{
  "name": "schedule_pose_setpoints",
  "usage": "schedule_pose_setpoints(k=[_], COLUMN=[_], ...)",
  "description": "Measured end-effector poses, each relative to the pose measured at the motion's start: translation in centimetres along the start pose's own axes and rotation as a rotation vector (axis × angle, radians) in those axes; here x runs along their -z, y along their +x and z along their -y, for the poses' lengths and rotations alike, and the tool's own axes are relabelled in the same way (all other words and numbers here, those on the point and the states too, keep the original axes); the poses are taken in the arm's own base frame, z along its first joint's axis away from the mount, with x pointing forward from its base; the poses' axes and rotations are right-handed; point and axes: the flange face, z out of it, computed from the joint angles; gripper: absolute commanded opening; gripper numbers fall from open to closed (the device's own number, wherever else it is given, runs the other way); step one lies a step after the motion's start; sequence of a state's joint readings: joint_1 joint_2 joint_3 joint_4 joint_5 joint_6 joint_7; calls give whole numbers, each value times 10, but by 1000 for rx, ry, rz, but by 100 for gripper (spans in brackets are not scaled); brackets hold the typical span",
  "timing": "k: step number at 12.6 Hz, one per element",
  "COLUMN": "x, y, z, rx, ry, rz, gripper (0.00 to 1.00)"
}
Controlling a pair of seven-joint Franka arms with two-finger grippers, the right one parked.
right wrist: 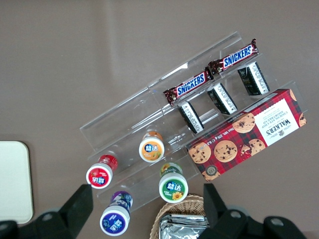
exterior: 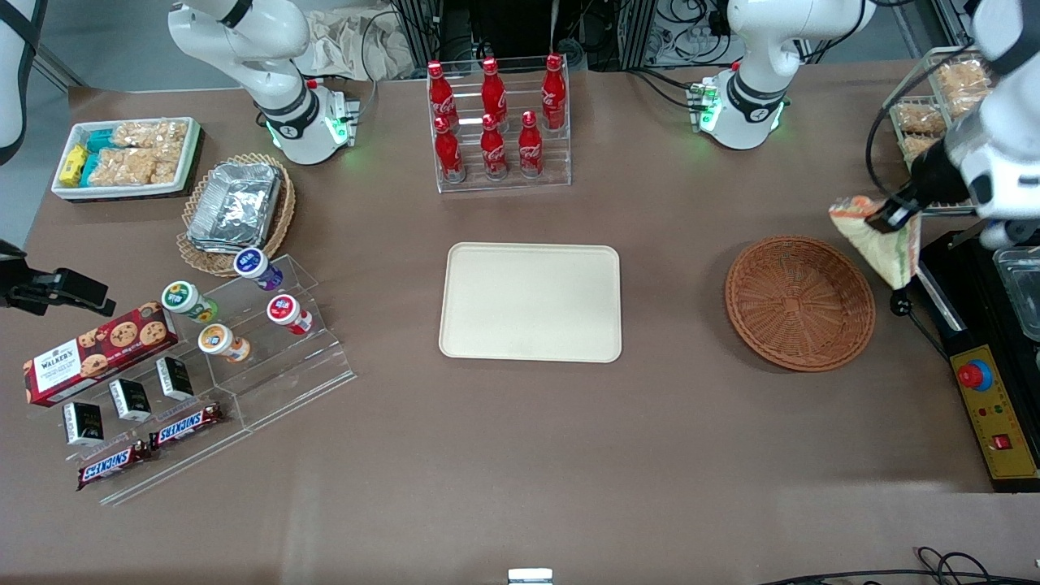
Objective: Place sandwich from basket to tray
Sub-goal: 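Lift the sandwich upright out of the basket with the left gripper, then carry the sandwich over the cream tray with the left gripper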
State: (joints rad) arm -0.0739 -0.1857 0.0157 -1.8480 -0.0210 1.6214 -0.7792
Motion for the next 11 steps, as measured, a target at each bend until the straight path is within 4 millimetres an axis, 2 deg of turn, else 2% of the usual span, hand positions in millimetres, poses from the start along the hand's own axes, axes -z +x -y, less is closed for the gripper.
schedule_pose_setpoints(k=[1, 3, 5, 6, 7, 8, 9, 11], x=[17, 28, 18, 6, -12, -38, -70, -134], y=[-18, -66, -117, -136, -155, -175, -195, -232], z=[-17, -56, -94, -112, -130, -146, -159, -172], rx=[-44, -151, -263, -310, -356, -402, -443, -516], ry=[-6, -4, -2, -9, -23, -39, -55, -84], rz=[-17, -34, -18, -20, -31, -43, -53, -67], gripper=[0, 0, 0, 0, 0, 0, 0, 0])
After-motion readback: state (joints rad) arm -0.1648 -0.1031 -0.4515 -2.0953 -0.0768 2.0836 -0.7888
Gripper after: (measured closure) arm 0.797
